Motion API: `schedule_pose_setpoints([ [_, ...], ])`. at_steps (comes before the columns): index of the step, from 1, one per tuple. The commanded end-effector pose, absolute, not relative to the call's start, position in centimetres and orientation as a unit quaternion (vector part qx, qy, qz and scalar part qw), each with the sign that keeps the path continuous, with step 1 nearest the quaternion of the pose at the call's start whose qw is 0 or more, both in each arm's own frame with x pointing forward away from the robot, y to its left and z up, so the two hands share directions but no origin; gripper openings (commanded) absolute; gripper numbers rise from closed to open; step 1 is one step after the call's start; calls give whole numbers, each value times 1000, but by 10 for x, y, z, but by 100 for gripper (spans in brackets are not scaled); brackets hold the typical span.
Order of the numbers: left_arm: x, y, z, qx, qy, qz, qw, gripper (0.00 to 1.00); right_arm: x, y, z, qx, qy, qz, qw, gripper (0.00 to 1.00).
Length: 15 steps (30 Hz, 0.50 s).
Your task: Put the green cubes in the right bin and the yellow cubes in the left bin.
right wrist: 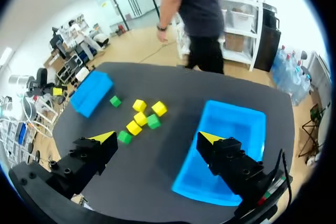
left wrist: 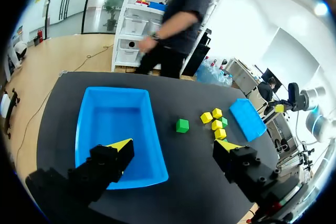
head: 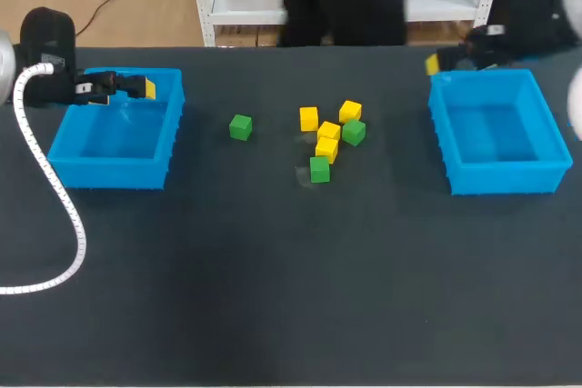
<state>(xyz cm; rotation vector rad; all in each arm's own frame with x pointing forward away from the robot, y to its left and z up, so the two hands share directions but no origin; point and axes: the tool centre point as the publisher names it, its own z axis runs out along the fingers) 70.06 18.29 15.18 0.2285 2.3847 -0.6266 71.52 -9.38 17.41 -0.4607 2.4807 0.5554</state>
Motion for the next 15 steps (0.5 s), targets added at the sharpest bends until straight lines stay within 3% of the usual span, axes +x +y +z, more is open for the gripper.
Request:
schedule_pose_setpoints([
  [1, 700, 184, 150, 88, 908, -242, 329, 100, 721, -53, 173, -166, 939, 174, 244, 100],
  [15, 700, 184, 150, 88, 908, -242, 329, 100, 681, 33, 127, -131, 965, 158, 165, 100],
])
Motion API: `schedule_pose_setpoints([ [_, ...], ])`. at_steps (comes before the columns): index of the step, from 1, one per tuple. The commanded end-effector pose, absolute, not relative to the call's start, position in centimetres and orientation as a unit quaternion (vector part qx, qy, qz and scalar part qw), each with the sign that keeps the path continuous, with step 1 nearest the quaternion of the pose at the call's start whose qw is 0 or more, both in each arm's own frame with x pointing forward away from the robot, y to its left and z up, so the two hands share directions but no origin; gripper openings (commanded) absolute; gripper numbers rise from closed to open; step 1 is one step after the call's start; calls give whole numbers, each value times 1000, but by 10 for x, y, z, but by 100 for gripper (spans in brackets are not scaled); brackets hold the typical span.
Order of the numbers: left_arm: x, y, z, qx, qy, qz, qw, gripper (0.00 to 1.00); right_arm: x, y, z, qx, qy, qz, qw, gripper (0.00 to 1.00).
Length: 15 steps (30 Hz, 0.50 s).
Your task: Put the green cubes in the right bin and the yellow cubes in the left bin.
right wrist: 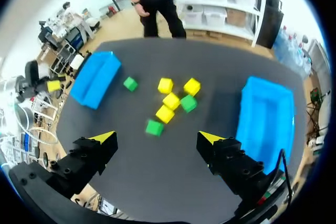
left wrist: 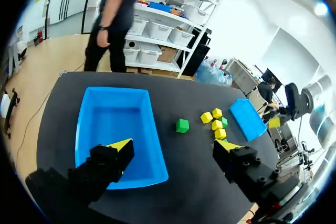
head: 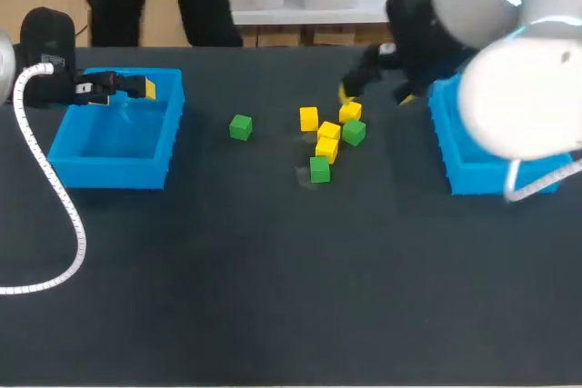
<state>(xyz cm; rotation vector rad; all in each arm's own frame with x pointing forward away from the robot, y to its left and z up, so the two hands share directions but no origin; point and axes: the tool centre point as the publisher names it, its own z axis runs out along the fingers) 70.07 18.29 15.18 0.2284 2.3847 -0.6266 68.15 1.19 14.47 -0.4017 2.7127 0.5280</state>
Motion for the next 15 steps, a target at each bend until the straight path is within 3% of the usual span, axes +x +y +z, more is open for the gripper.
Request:
schedule_pose_setpoints([
  [1, 700, 184, 150, 88, 908, -242, 329, 100, 679, 36, 121, -132, 967, 152, 158, 100],
  [15, 700, 184, 150, 88, 908, -242, 329, 100, 682, 65, 66, -141, 978, 114, 98, 100],
])
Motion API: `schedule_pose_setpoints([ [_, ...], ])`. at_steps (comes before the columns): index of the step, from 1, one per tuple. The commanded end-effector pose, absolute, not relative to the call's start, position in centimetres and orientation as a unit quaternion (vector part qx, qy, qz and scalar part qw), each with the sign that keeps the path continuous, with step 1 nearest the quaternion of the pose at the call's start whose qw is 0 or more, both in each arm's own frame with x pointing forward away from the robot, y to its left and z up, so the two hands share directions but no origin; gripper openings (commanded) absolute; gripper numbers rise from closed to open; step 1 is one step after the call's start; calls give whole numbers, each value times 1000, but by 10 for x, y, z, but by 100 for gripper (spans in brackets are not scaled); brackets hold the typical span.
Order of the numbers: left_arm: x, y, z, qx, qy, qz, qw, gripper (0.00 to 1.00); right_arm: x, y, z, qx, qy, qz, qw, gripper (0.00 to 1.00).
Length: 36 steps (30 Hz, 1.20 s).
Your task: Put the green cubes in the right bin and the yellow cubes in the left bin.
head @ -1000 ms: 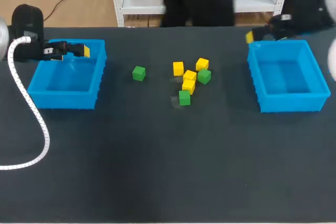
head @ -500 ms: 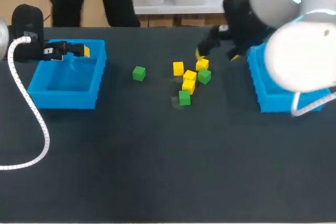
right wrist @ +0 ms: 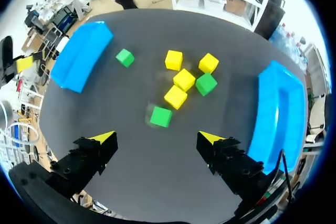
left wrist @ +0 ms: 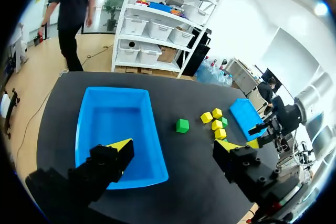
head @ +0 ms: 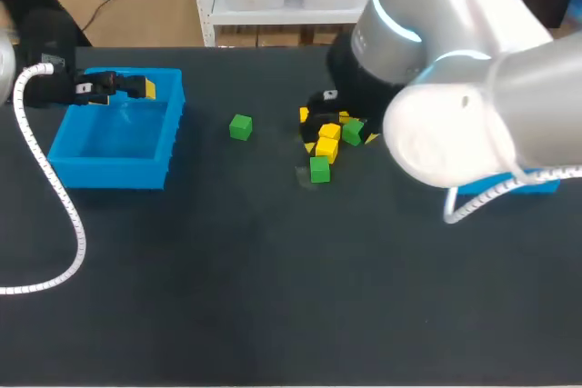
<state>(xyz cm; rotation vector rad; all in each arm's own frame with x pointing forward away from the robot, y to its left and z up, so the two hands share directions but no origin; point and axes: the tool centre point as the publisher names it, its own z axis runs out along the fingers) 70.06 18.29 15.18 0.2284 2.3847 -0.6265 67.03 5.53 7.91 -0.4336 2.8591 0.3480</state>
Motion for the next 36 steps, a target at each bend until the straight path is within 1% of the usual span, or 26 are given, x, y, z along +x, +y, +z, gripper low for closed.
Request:
schedule_pose_setpoints([
  [1, 700, 184, 150, 88, 908, -242, 329, 100, 682, 65, 62, -132, 980, 117, 95, 100],
  [7, 700, 184, 150, 88, 908, -242, 329, 100, 678, 73, 37, -102, 986, 114, 68, 100],
  [12, 700, 184, 150, 88, 908, -242, 329, 100, 683, 76, 26, -91, 988, 104, 62, 100],
  [19, 700, 184, 150, 88, 908, -242, 329, 100, 681, 81, 12, -88, 993, 65, 42, 100],
  [28, 700, 184, 150, 88, 908, -242, 329, 100, 687, 84, 0, -92, 994, 41, 36, 100],
  [36, 700, 184, 150, 88, 908, -242, 329, 100, 691, 79, -14, -86, 996, 10, 28, 100],
])
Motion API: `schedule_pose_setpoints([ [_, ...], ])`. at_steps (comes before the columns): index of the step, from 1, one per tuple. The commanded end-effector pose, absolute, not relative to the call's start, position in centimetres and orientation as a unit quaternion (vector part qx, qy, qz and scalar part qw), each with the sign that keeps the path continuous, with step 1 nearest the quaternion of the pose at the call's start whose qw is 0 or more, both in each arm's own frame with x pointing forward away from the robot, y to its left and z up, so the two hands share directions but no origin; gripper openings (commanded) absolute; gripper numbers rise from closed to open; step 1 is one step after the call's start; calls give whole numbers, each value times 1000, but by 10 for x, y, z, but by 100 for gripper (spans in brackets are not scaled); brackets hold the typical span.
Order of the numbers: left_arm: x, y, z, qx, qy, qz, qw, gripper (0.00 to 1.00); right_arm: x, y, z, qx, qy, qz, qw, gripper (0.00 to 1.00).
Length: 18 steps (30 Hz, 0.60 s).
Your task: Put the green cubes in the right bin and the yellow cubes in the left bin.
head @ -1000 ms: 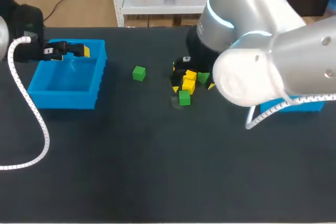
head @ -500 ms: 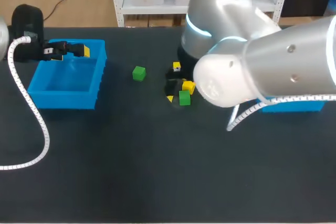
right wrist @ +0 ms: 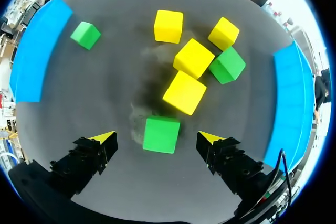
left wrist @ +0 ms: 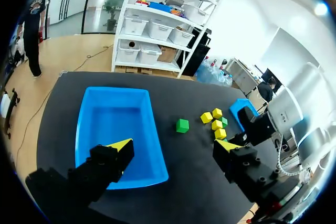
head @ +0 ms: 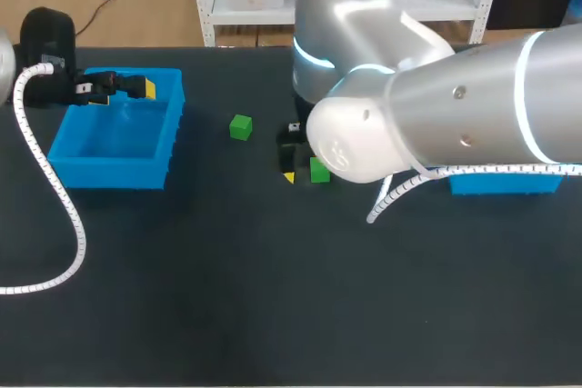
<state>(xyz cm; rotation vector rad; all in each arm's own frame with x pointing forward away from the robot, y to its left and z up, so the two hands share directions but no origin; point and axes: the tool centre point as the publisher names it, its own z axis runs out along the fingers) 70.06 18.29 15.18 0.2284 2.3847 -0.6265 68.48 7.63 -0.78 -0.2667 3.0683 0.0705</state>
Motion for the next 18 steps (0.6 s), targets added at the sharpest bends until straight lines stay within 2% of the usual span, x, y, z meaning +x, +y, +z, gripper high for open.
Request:
schedule_pose_setpoints([
  [1, 700, 184, 150, 88, 908, -242, 329, 100, 691, 78, -16, -86, 996, 4, 31, 100],
  [2, 700, 184, 150, 88, 908, -242, 329, 100, 692, 78, -18, -86, 996, -1, 31, 46],
  [3, 700, 184, 150, 88, 908, -242, 329, 100, 692, 77, -19, -85, 996, -3, 31, 20],
  [4, 700, 184, 150, 88, 908, -242, 329, 100, 692, 77, -21, -85, 996, -5, 30, 0],
  [18, 700, 184, 150, 88, 908, -242, 329, 100, 696, 72, -15, -96, 994, -7, 55, 0],
])
